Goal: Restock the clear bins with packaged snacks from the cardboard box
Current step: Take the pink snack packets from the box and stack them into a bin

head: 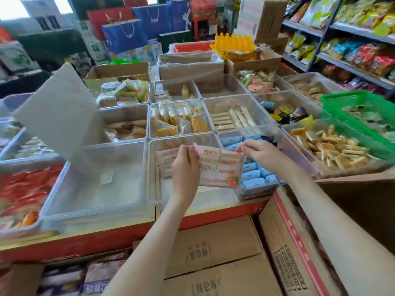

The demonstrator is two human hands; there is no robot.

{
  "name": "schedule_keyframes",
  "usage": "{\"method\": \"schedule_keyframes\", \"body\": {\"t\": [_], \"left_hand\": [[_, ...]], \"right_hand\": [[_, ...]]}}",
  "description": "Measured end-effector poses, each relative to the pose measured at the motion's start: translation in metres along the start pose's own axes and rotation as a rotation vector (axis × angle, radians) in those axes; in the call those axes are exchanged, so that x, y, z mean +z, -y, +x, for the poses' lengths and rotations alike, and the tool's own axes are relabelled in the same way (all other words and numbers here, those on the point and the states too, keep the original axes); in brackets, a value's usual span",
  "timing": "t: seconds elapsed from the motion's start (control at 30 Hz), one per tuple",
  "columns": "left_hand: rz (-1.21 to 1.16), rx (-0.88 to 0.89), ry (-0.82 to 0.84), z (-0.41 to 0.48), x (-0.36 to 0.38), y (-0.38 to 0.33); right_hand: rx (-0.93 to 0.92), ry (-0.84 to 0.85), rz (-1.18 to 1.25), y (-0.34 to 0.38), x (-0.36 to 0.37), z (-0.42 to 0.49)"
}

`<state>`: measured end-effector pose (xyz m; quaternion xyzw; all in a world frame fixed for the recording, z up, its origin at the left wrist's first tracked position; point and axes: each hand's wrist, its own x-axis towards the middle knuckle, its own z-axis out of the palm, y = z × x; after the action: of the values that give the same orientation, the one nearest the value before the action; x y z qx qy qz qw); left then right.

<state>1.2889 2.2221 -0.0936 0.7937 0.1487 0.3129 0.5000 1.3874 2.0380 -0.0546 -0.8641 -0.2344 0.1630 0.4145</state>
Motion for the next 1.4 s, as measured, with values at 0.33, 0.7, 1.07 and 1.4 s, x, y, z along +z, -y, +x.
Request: {"method": "schedule_keyframes", "body": {"t": [0.33,0.7,1.07,1.4], "left_hand": [[0.442,-0.361,-0.018,0.044,-0.031,0.137],[0.173,-0.800,0.058,0.100,0.013,0.231],[0.075,-0.738,0.022,0.085,0.025,0.177],[0.094,-0.192,0.192,-0.016,0.111,-0.052]], "right_hand": [[0.163,-0.091,0.319,-0.023,0.131,0.117],[0.333,-0.096,0.422,-0.072,0.238,0.206],[0.212,0.075,0.020,-0.039,0.176,0.168],[-0.137,-0.066,-0.062,-0.015,-0.009,0.023]]}}
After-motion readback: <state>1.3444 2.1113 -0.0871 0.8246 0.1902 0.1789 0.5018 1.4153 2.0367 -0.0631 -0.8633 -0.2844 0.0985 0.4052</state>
